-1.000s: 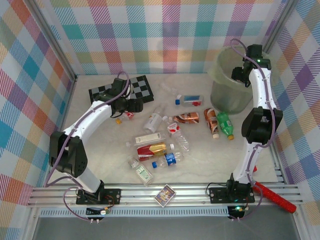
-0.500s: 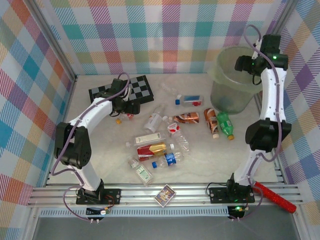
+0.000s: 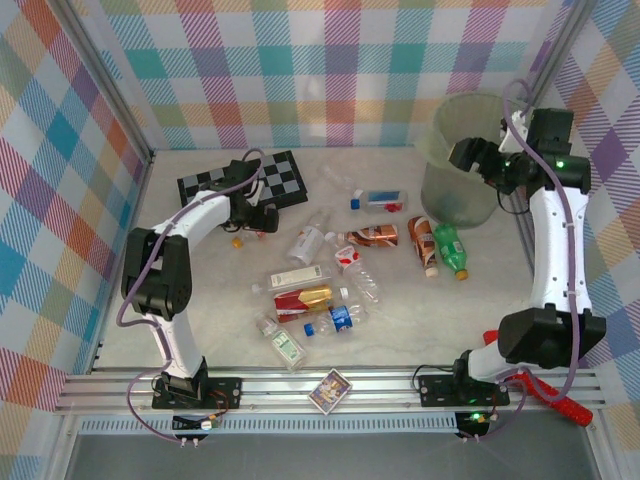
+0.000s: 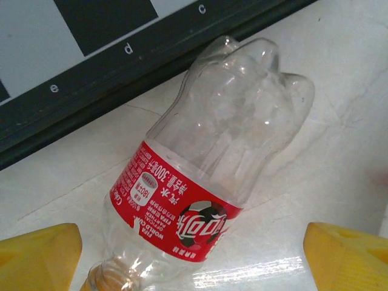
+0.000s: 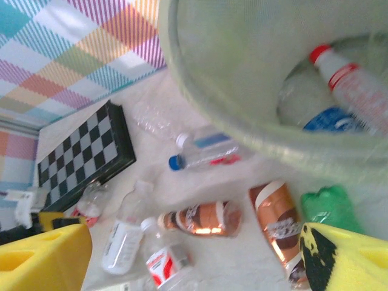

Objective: Put the plastic bottles in the bin

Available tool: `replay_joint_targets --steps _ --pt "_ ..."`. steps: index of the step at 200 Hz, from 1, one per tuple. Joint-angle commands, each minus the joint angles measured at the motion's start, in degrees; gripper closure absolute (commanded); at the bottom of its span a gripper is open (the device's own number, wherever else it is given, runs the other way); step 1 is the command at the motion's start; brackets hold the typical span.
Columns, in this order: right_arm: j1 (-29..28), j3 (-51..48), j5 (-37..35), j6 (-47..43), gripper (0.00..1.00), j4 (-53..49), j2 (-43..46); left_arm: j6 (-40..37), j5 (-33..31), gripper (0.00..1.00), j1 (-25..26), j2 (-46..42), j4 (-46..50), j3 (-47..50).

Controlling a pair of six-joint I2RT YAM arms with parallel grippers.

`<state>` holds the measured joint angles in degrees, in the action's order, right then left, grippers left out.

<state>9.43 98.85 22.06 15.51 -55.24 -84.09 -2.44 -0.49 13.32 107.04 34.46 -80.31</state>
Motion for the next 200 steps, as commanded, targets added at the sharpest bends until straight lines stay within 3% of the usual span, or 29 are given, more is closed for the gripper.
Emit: replay_joint_targets --steps 1,49,78,126,200 --pt "0.20 -3.18 5.57 3.88 0.11 1.37 4.08 -0.58 1.40 0.09 -0.57 0.77 1.15 -0.23" --pt "0.02 -14.90 16.10 6.06 0.09 6.29 10.35 0.69 2.45 0.24 -0.51 1.57 0.73 2.06" --pt "-0.02 -21.91 17.42 10.12 0.09 11.64 13.59 1.63 2.30 0.32 -0.27 1.48 -0.35 3.90" --pt "-1.26 -23.69 18.27 12.77 0.10 13.67 13.52 2.01 1.62 0.46 0.30 1.34 -1.00 4.56" --pt "-8.53 -21.90 17.07 15.44 0.11 18.33 10.41 3.88 7.11 0.48 2.03 -5.83 0.36 3.27"
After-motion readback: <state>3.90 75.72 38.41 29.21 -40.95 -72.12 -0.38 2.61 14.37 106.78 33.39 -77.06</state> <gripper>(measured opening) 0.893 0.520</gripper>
